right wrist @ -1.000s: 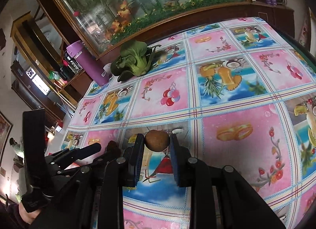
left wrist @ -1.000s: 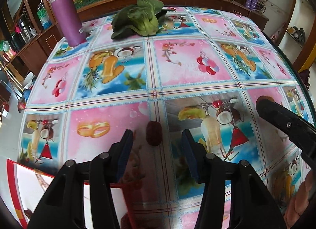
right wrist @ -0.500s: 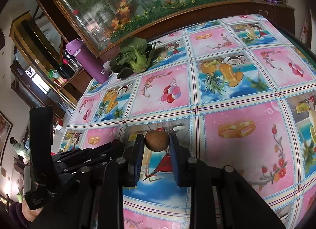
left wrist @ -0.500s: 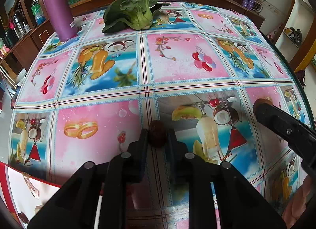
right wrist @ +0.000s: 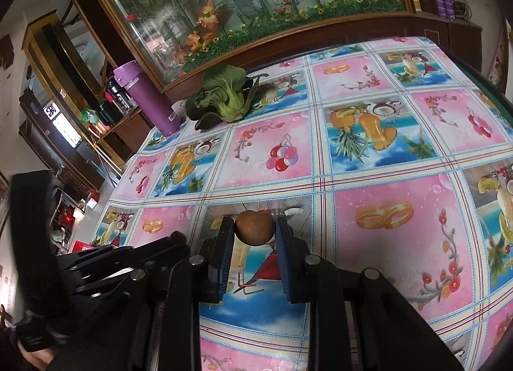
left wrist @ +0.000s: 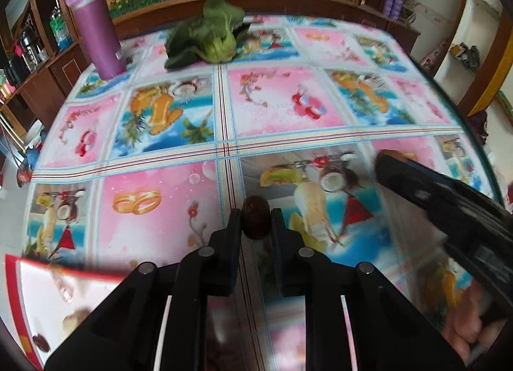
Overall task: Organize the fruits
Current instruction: 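Carry the kiwi and date over the tray and open both tools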
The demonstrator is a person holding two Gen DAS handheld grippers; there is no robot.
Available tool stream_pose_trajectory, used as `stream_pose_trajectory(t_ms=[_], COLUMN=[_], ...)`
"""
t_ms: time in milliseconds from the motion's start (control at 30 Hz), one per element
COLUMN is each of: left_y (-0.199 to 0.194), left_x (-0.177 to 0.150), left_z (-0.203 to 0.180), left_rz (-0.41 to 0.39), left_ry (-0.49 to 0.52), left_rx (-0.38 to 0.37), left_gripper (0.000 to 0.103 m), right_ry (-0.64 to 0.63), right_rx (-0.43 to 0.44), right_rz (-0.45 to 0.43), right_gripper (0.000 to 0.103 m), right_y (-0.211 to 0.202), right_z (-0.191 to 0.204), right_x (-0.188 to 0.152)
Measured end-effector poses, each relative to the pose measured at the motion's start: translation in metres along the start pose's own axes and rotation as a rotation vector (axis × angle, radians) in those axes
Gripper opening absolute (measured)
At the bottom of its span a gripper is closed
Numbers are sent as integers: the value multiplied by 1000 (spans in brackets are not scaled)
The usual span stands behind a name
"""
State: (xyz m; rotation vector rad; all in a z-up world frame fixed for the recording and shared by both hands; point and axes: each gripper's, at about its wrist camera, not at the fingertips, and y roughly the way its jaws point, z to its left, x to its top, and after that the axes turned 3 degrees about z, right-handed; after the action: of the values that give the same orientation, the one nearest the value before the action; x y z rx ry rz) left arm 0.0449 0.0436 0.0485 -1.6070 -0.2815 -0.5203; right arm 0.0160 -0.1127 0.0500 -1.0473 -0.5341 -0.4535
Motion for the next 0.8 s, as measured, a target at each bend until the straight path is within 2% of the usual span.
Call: stream_pose_trajectory(t_ms=[267, 467, 633, 800], left_y=[-85, -137, -163, -176], left_x=[-48, -94, -121, -143], left_z=[10, 39, 65, 90], left_rz=[-157, -255, -306, -333], left_ry=[-30, -92, -143, -204], left_rx=[22, 117, 186, 225], left_gripper=[20, 20, 20, 20], right_ry=[-124, -208, -292, -389], right_rx=[-37, -40, 11, 88], right_rz=[-102, -166, -157, -154], right_gripper=[25, 25, 25, 25], right_y=[-11, -23, -40, -58], right_z=[25, 53, 95, 145], right_x=[-11, -29, -56, -79])
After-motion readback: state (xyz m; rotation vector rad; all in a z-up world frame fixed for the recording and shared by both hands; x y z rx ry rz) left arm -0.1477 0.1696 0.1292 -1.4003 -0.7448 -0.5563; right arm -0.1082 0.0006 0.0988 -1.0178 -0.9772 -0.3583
